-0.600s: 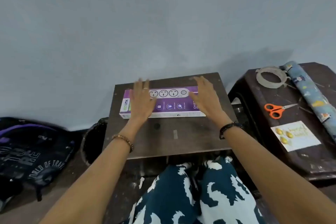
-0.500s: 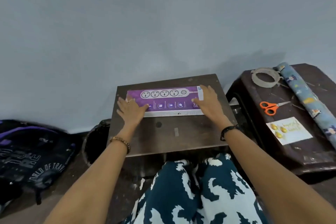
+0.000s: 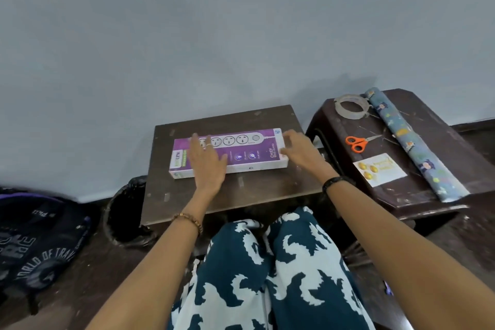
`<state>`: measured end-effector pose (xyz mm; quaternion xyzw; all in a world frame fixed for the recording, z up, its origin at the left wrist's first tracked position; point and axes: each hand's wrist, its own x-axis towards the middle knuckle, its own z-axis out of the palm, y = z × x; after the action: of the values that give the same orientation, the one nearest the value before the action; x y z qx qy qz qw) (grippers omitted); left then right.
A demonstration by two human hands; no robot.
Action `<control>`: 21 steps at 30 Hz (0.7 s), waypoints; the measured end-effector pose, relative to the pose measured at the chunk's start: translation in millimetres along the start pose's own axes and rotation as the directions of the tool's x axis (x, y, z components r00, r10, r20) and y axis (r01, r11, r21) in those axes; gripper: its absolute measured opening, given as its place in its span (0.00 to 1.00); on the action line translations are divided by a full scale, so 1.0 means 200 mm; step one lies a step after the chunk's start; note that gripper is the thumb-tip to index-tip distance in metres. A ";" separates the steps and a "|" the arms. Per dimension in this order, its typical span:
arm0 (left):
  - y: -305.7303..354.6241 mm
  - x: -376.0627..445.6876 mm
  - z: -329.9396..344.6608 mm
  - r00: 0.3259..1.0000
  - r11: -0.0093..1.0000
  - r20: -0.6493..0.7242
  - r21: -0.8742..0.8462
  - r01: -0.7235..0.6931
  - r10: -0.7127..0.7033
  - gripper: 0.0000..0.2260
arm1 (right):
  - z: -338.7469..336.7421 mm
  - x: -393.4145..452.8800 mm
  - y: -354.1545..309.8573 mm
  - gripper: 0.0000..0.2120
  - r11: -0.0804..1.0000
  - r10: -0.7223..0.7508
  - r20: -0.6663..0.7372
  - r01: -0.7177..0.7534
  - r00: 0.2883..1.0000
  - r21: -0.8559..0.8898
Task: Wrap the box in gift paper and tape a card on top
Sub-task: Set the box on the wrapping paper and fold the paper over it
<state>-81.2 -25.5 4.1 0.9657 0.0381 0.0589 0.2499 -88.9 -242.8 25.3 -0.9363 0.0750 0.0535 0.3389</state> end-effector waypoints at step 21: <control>1.56 -0.18 0.77 0.648 0.751 0.492 -0.631 -0.196 0.582 0.23 | -0.62 -0.06 0.88 0.15 0.813 0.345 -0.576 -0.543 0.741 -0.211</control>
<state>-82.5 -375.3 19.1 0.7975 -0.2886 -0.2249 0.4798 -126.0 -455.6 12.2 -0.9150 0.3761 -0.1039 0.1030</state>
